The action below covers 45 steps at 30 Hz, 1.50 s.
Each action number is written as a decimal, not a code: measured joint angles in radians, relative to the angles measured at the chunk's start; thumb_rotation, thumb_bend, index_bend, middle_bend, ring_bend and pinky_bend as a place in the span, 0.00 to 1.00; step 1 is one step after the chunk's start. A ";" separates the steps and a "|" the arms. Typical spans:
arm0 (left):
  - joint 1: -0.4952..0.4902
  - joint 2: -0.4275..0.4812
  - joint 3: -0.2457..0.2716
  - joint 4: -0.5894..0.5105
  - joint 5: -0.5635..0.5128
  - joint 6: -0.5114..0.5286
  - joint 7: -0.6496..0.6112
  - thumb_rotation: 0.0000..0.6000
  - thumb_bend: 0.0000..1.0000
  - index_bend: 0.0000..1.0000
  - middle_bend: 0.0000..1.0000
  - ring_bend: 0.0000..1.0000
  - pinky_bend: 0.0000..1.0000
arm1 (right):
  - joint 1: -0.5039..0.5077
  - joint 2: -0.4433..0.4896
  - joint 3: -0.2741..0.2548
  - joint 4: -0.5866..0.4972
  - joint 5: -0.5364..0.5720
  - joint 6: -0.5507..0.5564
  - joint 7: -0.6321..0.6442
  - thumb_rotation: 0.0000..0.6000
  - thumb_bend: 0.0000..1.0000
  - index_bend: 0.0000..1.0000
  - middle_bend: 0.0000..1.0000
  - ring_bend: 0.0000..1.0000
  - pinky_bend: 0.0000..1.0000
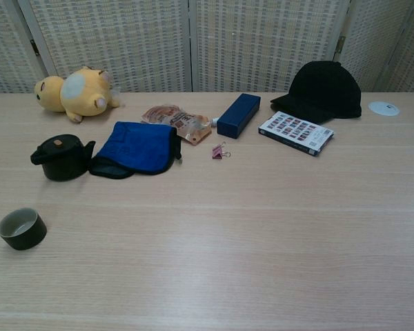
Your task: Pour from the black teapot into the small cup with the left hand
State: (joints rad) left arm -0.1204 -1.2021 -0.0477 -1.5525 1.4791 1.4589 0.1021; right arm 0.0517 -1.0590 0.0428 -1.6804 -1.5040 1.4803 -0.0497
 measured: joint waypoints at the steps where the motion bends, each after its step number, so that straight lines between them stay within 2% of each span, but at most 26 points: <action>1: -0.001 -0.001 0.000 0.002 0.001 0.000 -0.001 1.00 0.29 0.23 0.12 0.16 0.03 | -0.001 0.000 0.000 0.000 0.000 0.002 -0.001 1.00 0.15 0.16 0.27 0.16 0.18; 14: -0.019 0.006 -0.003 0.012 0.024 -0.007 -0.044 1.00 0.29 0.24 0.12 0.16 0.03 | -0.009 0.006 0.007 -0.009 -0.013 0.030 0.005 1.00 0.15 0.16 0.28 0.16 0.18; 23: -0.078 0.015 -0.025 0.031 0.048 -0.048 -0.087 1.00 0.29 0.25 0.12 0.17 0.03 | -0.009 0.018 0.016 -0.023 -0.018 0.044 0.005 1.00 0.16 0.16 0.28 0.16 0.18; 30: -0.139 0.000 -0.034 0.061 0.068 -0.112 -0.119 1.00 0.29 0.26 0.12 0.17 0.03 | -0.017 0.031 0.021 -0.033 -0.018 0.062 0.000 1.00 0.16 0.16 0.28 0.16 0.18; 35: -0.189 -0.019 -0.039 0.089 0.077 -0.161 -0.138 1.00 0.29 0.28 0.14 0.24 0.04 | -0.021 0.036 0.022 -0.038 -0.018 0.067 -0.003 1.00 0.16 0.16 0.28 0.16 0.18; 45: -0.275 -0.059 -0.050 0.129 0.085 -0.239 -0.137 1.00 0.29 0.32 0.16 0.23 0.06 | -0.023 0.038 0.021 -0.040 -0.019 0.066 -0.010 1.00 0.16 0.16 0.28 0.16 0.18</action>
State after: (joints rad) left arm -0.3956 -1.2608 -0.0972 -1.4232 1.5639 1.2197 -0.0346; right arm 0.0290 -1.0211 0.0637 -1.7203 -1.5235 1.5460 -0.0593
